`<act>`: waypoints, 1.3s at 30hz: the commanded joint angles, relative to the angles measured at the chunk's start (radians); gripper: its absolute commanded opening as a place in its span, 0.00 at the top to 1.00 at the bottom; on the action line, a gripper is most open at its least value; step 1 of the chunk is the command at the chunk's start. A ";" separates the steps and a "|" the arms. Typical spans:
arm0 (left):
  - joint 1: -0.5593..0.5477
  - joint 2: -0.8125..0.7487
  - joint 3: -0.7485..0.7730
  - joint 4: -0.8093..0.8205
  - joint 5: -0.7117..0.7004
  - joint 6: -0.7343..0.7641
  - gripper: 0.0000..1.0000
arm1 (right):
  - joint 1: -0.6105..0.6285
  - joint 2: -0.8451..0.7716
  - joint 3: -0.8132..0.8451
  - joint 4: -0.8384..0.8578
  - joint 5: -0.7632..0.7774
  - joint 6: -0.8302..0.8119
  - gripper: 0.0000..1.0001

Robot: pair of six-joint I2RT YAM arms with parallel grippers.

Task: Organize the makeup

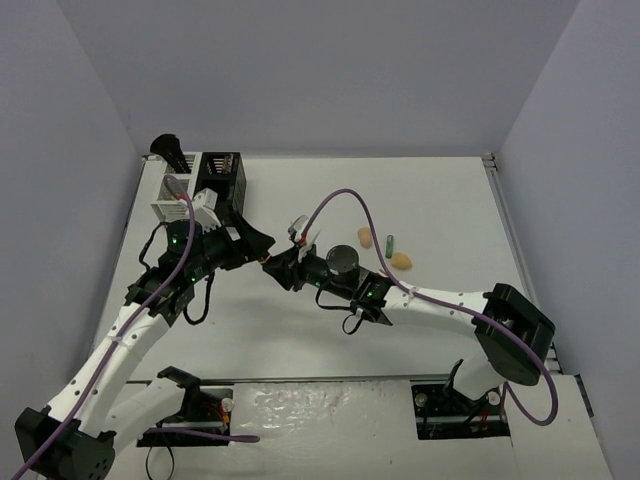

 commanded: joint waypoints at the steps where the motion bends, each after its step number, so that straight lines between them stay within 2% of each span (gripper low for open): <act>1: -0.023 -0.014 0.024 0.066 -0.007 0.016 0.37 | 0.006 -0.071 -0.004 0.161 -0.021 0.034 1.00; 3: -0.028 -0.017 0.017 0.074 -0.013 0.019 0.50 | 0.006 -0.073 -0.004 0.165 -0.021 0.037 1.00; 5: -0.033 -0.018 0.014 0.087 -0.017 0.022 0.56 | 0.006 -0.074 -0.005 0.168 -0.027 0.042 1.00; 7: -0.037 -0.015 0.011 0.096 -0.015 0.027 0.68 | 0.006 -0.074 -0.004 0.173 -0.031 0.047 1.00; 10: -0.040 -0.013 0.010 0.113 -0.011 0.039 0.91 | 0.006 -0.074 0.000 0.173 -0.035 0.048 0.93; 12: -0.041 -0.017 0.010 0.124 -0.015 0.054 0.97 | 0.004 -0.076 0.003 0.162 -0.033 0.043 0.77; 17: -0.042 -0.020 0.041 0.109 -0.074 0.121 1.00 | -0.009 -0.093 0.036 0.057 -0.001 0.013 0.21; 18: -0.041 -0.018 0.050 0.099 -0.103 0.140 1.00 | -0.016 -0.100 0.043 0.016 0.006 0.005 0.12; 20: -0.040 -0.008 0.072 0.078 -0.183 0.184 1.00 | -0.034 -0.120 0.052 -0.051 0.025 -0.010 0.03; 23: -0.038 0.017 0.126 0.061 -0.379 0.241 1.00 | -0.063 -0.157 0.051 -0.139 0.072 -0.023 0.00; 26: -0.015 0.089 0.220 0.065 -0.600 0.356 1.00 | -0.094 -0.225 0.035 -0.283 0.240 -0.055 0.00; 28: 0.035 0.154 0.277 0.083 -0.680 0.395 1.00 | -0.128 -0.265 0.026 -0.367 0.332 -0.046 0.00; 35: 0.330 0.404 0.419 0.277 -0.679 0.421 1.00 | -0.196 -0.435 -0.076 -0.545 0.516 0.036 0.00; 39: 0.397 0.535 0.498 0.349 -0.644 0.458 1.00 | -0.205 -0.489 -0.115 -0.607 0.560 0.067 0.00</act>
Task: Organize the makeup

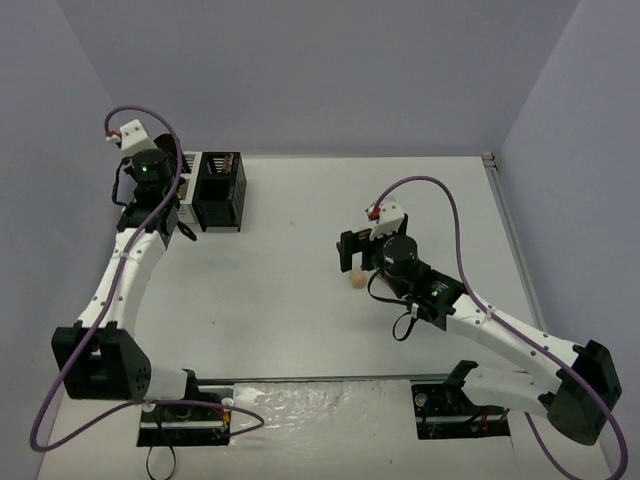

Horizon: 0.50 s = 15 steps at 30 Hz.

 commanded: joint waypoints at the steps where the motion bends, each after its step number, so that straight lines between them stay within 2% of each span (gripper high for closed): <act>1: 0.069 0.124 0.124 0.191 -0.006 0.070 1.00 | -0.009 -0.070 -0.033 -0.082 0.112 0.050 0.00; 7: 0.110 0.326 0.214 0.297 0.012 0.109 1.00 | -0.012 -0.152 -0.071 -0.153 0.125 0.078 0.00; 10: 0.123 0.409 0.235 0.355 0.035 0.115 0.96 | -0.014 -0.164 -0.073 -0.179 0.145 0.082 0.00; 15: 0.131 0.484 0.247 0.420 0.045 0.135 0.96 | -0.016 -0.149 -0.058 -0.216 0.151 0.098 0.00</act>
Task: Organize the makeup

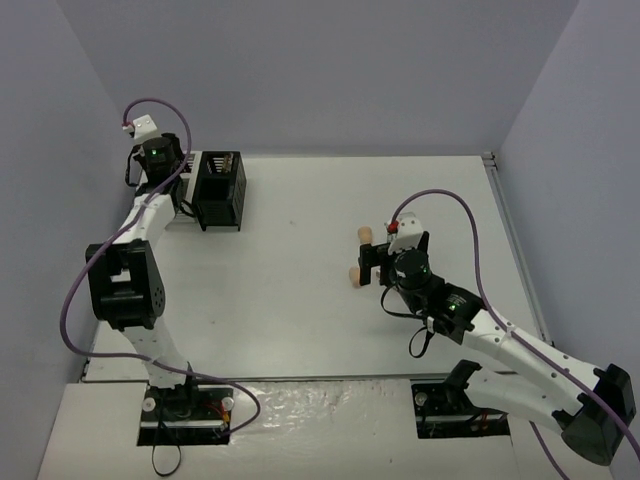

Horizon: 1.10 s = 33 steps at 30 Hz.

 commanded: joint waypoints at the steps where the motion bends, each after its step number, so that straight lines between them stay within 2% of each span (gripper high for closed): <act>1: 0.015 0.009 0.064 0.164 0.008 0.037 0.95 | -0.009 0.003 0.023 -0.008 0.048 0.030 0.00; 3: 0.015 0.022 0.057 0.171 0.003 0.040 0.93 | -0.009 0.007 0.025 -0.017 0.051 0.038 0.00; 5: 0.015 0.023 0.046 0.173 0.007 0.042 0.86 | -0.011 0.011 0.031 -0.025 0.060 0.043 0.00; 6: 0.015 0.019 0.038 0.174 0.006 0.042 0.81 | -0.011 0.012 0.034 -0.030 0.063 0.049 0.00; 7: 0.015 0.014 0.026 0.175 0.005 0.042 0.69 | -0.012 0.017 0.039 -0.038 0.064 0.052 0.00; 11: 0.014 -0.041 -0.001 0.161 0.013 0.024 0.43 | -0.021 0.066 0.058 -0.073 0.033 0.072 0.01; 16: 0.008 -0.171 -0.022 0.077 0.062 -0.001 0.21 | -0.055 0.173 0.068 -0.123 -0.054 0.151 0.02; 23: -0.022 -0.448 -0.084 -0.139 0.106 -0.084 0.18 | -0.189 0.266 0.032 -0.137 -0.132 0.245 0.04; 26: -0.057 -0.559 -0.088 -0.286 0.136 -0.126 0.17 | -0.228 0.299 0.028 -0.144 -0.151 0.251 0.05; 29: -0.103 -0.659 -0.089 -0.424 0.237 -0.179 0.14 | -0.257 0.346 0.021 -0.143 -0.189 0.258 0.06; 33: -0.184 -0.820 -0.190 -0.469 0.318 -0.192 0.13 | -0.266 0.404 0.019 -0.141 -0.205 0.261 0.08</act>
